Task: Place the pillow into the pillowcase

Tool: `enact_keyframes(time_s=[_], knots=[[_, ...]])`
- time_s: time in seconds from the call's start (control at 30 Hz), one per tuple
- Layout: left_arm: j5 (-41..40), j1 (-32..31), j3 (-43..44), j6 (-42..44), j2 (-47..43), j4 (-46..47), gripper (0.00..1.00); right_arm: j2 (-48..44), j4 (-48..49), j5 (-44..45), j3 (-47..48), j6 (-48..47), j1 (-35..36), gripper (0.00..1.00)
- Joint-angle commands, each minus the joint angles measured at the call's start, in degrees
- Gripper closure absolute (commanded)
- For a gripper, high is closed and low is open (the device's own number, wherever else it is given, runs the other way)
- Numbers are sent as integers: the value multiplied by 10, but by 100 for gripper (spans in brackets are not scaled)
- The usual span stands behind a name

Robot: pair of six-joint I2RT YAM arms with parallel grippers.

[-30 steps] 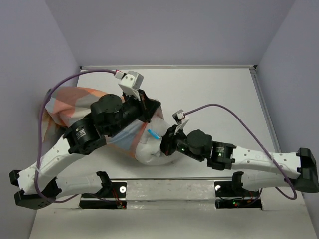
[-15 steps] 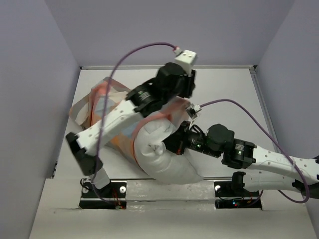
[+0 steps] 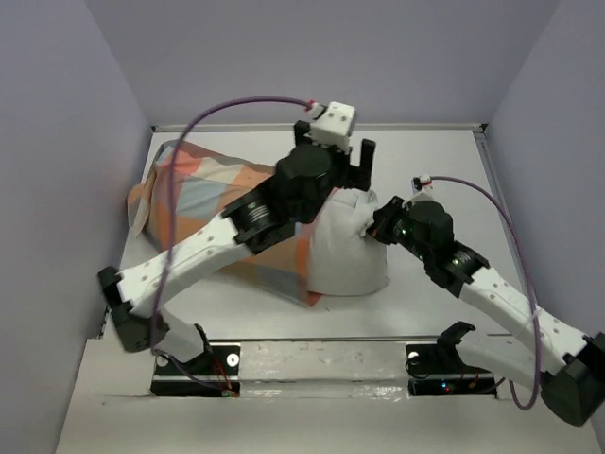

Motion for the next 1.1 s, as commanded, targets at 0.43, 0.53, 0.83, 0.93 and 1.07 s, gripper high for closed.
enact_keyframes(time_s=[0.43,0.53,0.83,0.93,1.07], knots=[[-201,-120,-389,-78,-208,87,2,182,-12,-103,159,-126,-269,18],[-194,-104,-343,-20,-151,96,1,112,-39,-101,120,-165,-269,19],[-155,-3,-257,49,-34,124,2,-2,-50,-174,36,-178,-269,24],[-141,14,-230,79,5,131,5,-3,-36,-205,25,-175,-269,24],[-101,30,-196,98,43,143,7,13,-33,-214,19,-181,-269,21]])
